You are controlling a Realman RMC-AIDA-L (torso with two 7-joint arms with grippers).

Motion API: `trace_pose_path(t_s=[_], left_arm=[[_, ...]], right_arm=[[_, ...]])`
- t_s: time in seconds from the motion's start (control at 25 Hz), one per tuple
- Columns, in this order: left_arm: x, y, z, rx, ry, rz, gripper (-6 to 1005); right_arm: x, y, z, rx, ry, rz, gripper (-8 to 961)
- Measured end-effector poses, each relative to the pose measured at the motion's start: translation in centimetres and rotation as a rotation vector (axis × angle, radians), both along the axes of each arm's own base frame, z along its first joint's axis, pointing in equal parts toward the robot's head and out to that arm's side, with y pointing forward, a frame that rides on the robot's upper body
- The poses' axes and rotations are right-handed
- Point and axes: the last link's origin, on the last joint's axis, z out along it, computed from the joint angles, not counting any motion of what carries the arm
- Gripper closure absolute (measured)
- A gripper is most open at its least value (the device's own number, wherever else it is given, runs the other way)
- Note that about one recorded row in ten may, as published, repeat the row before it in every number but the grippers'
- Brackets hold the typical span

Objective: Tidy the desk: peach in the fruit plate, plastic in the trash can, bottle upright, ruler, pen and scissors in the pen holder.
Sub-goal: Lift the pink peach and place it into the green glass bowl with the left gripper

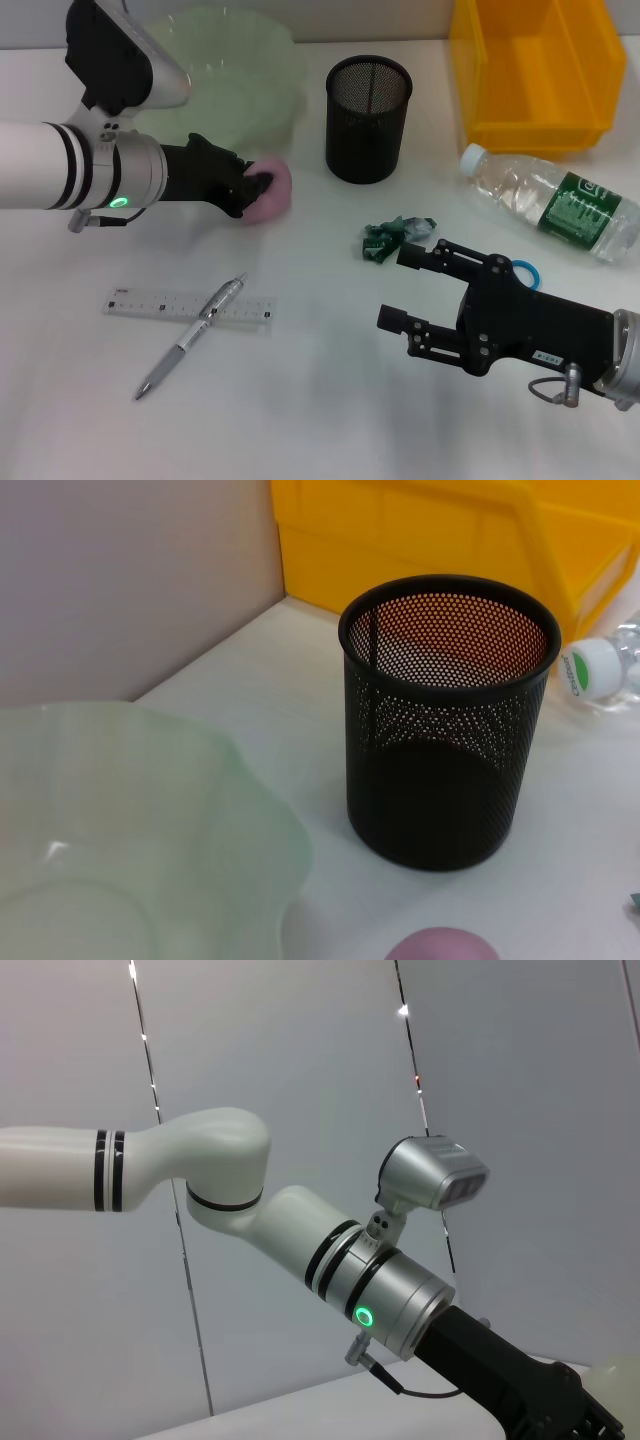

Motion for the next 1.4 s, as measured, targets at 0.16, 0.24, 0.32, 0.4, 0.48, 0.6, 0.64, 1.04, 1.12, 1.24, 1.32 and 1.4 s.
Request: trace_pose_path(t_s=[0.16,0.24,0.32,0.4,0.48,0.6,0.64,1.04,1.12,1.24,1.32,1.4], left_arm=[[0.4,-0.3,0.8,0.025,-0.053,0.000,847],[0.8,-0.8,1.6,0.042,-0.103,-0.006,854],[1.0,-0.9,1.9,0.045,-0.115,-0.010,861],[1.3,-1.3,2.5,0.055,-0.144,-0.017,861],[1.7,-1.7,3.0,0.065,-0.174,-0.025,861],[1.9,-2.1,3.8,0.087,-0.224,-0.026,861],[1.9,-2.1,4.0,0.096,-0.240,-0.029,861],[1.1,-1.1,6.3,0.252,-0.442,0.013,860],[0.8,-0.6,6.5,0.298,-0.479,0.039,860],[-0.1,0.2,6.3,0.364,-0.515,0.067,860],[-0.3,0.4,6.1,0.375,-0.521,0.065,860],[-0.6,0.8,5.4,0.396,-0.529,0.045,860]], right_arm=[[0.0,0.0,0.0,0.000,0.000,-0.001,218],[0.0,0.0,0.0,0.001,0.000,-0.002,218],[0.0,0.0,0.0,0.001,0.000,-0.002,217],[0.0,0.0,0.0,0.002,0.000,-0.002,217],[0.0,0.0,0.0,0.003,0.000,-0.003,217],[0.0,0.1,0.0,0.005,0.001,-0.003,217],[0.0,0.1,0.0,0.005,0.001,-0.003,217],[0.0,-0.1,-0.1,0.008,0.012,-0.014,218],[0.0,-0.1,-0.2,0.007,0.013,-0.014,218],[-0.1,-0.1,-0.2,0.005,0.015,-0.015,219],[-0.1,-0.1,-0.3,0.004,0.016,-0.016,219],[-0.1,-0.2,-0.3,0.001,0.018,-0.018,219]])
